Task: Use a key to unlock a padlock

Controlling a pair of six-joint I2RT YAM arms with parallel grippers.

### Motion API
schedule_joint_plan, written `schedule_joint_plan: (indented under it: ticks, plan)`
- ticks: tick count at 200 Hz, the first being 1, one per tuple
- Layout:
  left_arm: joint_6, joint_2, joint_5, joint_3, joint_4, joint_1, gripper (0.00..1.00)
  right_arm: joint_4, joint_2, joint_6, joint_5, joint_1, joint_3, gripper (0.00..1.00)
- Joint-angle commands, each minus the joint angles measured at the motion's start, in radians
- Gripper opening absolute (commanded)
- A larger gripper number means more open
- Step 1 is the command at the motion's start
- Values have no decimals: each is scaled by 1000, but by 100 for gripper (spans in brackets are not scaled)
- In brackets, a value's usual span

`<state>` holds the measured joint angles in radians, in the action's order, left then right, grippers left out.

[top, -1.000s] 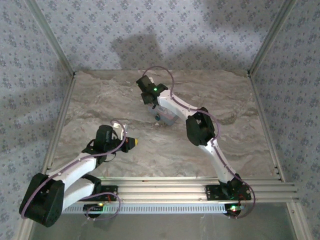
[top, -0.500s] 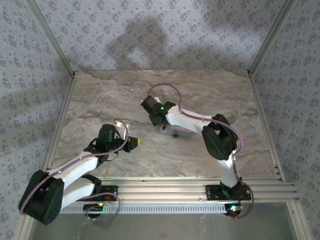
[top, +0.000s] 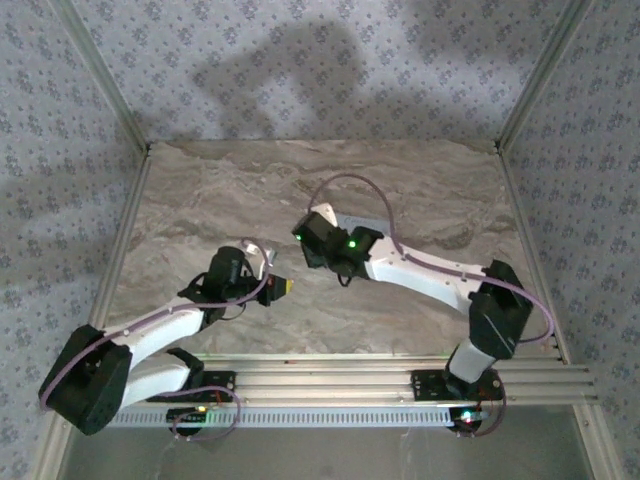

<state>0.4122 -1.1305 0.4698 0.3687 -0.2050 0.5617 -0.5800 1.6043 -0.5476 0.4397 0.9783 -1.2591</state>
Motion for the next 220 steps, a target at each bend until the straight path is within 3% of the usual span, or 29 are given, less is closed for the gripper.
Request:
schedule_joint_plan:
  ticks: [1, 31, 93, 220]
  plan:
    - [6, -19, -18, 43, -29, 31, 0, -26, -23, -266, 73, 5, 152, 59]
    - [5, -33, -26, 57, -26, 54, 0, 12, 1, -367, 95, 5, 229, 60]
    - [2, -19, -41, 61, -10, 66, 0, 147, 100, -426, 108, -42, 260, 58]
    - [-8, -31, -30, 42, -23, 68, 0, 290, 201, -435, 202, -52, 284, 49]
